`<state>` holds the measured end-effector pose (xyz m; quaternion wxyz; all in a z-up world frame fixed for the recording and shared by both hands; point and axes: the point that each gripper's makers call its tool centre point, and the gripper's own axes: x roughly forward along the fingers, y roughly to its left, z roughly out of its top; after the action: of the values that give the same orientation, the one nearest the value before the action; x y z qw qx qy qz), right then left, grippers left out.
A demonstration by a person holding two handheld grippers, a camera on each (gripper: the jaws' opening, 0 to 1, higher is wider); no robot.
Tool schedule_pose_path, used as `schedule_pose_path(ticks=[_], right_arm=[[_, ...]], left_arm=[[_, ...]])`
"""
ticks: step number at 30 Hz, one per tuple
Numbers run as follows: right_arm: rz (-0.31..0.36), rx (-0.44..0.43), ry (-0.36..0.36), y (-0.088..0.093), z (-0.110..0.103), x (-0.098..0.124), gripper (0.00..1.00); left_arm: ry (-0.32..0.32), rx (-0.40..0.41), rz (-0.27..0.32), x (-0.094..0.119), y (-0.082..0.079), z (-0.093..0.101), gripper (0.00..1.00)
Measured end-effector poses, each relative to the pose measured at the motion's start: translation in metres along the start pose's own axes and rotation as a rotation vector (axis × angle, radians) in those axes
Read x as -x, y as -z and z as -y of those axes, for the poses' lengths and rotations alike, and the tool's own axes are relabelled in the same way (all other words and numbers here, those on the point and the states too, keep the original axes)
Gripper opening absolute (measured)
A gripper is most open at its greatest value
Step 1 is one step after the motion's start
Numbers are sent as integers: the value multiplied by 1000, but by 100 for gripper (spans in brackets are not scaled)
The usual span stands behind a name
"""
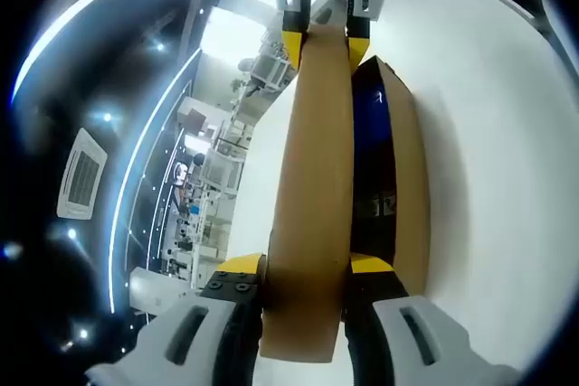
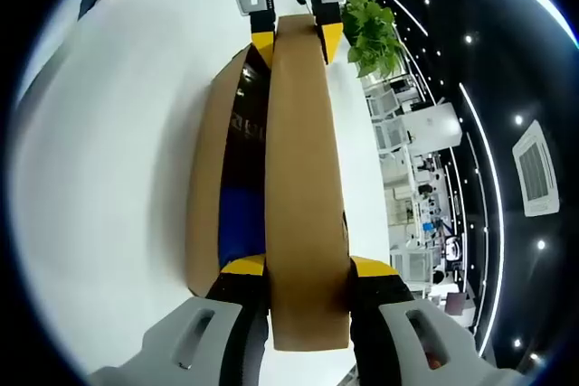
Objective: Operate the shoe box by opening the lid, removing the specified soft item, and placing it in the target area until the item is outside and the box remains undamaged.
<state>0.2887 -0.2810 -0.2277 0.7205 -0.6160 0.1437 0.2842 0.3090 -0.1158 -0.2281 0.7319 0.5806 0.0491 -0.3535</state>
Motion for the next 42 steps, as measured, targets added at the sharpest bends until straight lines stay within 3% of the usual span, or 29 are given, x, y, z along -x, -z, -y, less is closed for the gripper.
schedule_pose_path(ticks=[18,42], right_arm=[[-2,16,16,-2,17,2,31],[28,8,59,-7,57,1,28]], left_arm=[[-31,2,4,1,-4,-17,34],[-81,68,4,-7,-10,-58,33]])
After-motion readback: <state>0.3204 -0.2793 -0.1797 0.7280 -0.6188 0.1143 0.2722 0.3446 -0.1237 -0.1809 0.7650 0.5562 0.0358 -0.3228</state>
